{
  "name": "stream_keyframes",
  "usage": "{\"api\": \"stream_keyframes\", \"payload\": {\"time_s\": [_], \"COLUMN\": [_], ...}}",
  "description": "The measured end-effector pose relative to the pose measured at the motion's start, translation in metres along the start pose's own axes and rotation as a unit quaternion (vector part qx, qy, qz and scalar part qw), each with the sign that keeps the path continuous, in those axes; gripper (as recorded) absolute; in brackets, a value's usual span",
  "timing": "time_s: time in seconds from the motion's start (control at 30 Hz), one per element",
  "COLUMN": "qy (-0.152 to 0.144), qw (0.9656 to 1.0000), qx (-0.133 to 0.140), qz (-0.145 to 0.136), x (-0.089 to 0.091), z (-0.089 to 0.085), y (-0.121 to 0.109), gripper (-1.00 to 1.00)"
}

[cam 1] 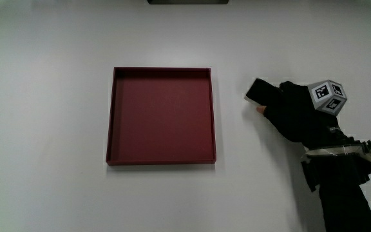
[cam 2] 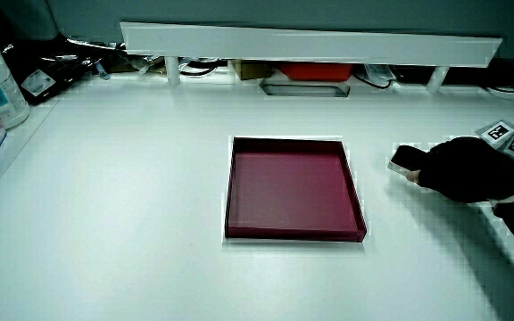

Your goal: Pick eraser

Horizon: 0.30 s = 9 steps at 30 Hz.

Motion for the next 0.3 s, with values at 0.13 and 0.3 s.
{"api": "stream_keyframes", "payload": {"time_s": [0.13, 0.3], "qy": [0.003, 0.044], "qw": [0.9993, 0.9961], "qx": [0.01, -0.02], "qz": [0.037, 0.074], "x": [-0.024, -0.057], "z": [0.008, 0.01], "y": [-0.006, -0.009], "gripper": [1.0, 1.0]}}
